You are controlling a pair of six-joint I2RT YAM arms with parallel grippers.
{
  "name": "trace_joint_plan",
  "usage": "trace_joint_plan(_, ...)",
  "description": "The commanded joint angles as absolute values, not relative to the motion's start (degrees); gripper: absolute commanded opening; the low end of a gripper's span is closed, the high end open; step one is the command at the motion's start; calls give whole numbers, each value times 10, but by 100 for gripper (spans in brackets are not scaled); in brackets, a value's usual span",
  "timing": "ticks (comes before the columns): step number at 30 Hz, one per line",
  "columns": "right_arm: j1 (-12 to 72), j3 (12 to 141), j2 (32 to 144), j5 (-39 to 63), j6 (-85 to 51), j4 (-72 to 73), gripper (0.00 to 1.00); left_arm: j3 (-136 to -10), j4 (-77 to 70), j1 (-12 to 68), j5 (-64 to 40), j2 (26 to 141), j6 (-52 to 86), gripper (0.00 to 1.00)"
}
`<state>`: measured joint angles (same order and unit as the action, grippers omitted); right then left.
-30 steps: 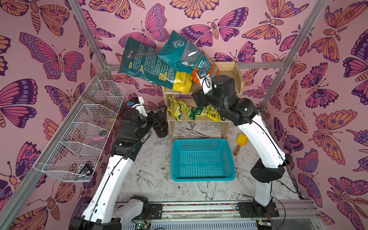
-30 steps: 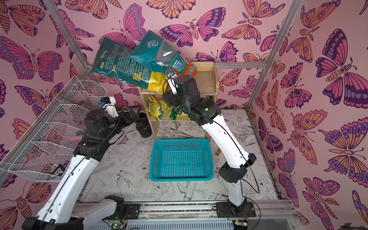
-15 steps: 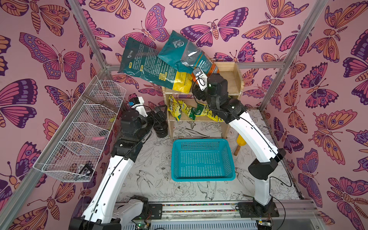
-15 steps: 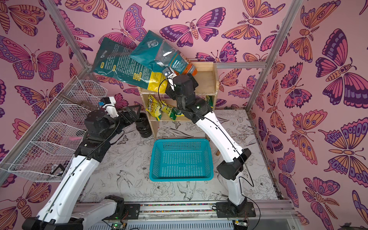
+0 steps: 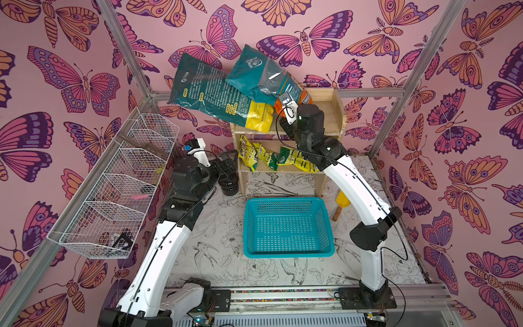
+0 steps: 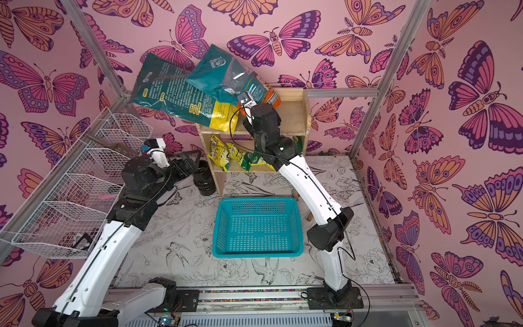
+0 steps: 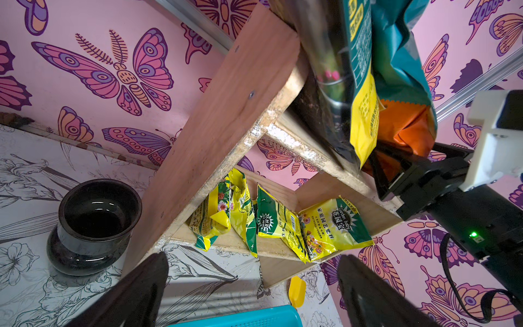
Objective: Take down the fertilizer bag from the shelf
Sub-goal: Pick up the fertilizer bag from the shelf.
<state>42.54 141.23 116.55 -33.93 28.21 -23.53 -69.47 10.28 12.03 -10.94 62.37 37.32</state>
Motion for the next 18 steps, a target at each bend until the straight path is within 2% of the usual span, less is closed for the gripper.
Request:
trace_joint_plan(1,420,1408,1176,-317,247,-229,30,-682,90,121,-112,618,364,100)
trace_joint_plan(3,419,1408,1172,-303,232,-224,21,-682,90,121,-113,619,364,100)
trace_joint_plan(10,419,1399,1138,-245,148,-222,0,-680,87,121,-115,618,366,100)
trace_joint_plan(18,413,1374,1082,-254,73,-180,0,-693,69,121,-129,627,371,100)
